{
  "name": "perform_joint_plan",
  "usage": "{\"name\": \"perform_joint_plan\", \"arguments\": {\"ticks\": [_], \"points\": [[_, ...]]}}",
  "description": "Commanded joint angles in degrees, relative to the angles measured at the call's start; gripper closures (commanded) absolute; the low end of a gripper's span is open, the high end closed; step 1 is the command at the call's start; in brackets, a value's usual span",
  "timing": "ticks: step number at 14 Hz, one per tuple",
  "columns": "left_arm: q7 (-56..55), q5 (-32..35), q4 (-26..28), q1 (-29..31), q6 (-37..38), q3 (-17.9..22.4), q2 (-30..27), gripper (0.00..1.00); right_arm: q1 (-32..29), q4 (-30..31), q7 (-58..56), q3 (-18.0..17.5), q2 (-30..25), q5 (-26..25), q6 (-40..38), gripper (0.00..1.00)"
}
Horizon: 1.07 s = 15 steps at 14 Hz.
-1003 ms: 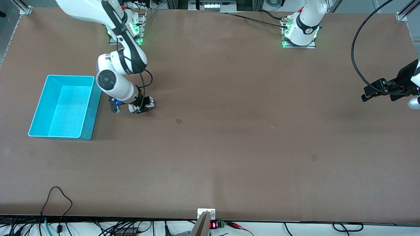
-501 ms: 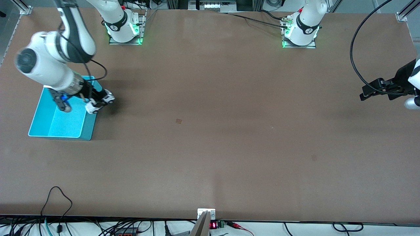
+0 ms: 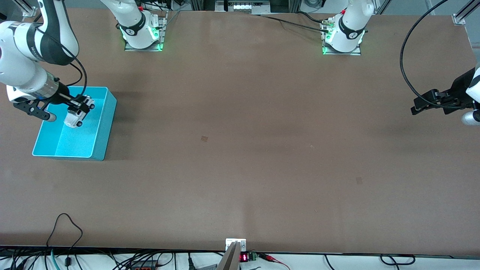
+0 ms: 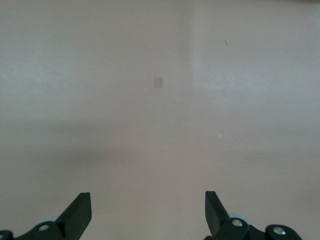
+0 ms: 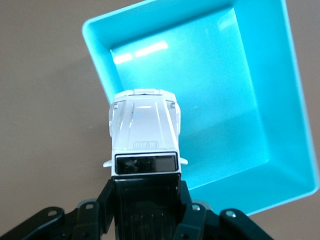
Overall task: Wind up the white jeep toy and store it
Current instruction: 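Carry the jeep over the turquoise bin with the right gripper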
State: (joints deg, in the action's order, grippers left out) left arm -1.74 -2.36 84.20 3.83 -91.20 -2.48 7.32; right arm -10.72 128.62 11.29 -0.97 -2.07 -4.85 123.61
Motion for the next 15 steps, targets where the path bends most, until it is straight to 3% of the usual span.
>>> {"name": "perform_joint_plan", "arguments": {"ticks": [1,8,15], "points": [[0.2,0.0,0.4,0.1,0.5,0.0,-0.4,0.00,-4.0,0.3,-10.3,-1.0,-0.1,-1.1,-0.6,0.86],[0.4,0.0,0.4,0.1,0.6,-0.2,-0.4,0.00,-7.7,1.6,-18.0,-1.0,3.7,-1.2,-0.8,0.86],[0.6,0.0,0.4,0.1,0.4,-0.2,-0.4,0.00,-9.5,3.5,-19.4,-0.7,8.3,-2.7,4.8,0.86]]}}
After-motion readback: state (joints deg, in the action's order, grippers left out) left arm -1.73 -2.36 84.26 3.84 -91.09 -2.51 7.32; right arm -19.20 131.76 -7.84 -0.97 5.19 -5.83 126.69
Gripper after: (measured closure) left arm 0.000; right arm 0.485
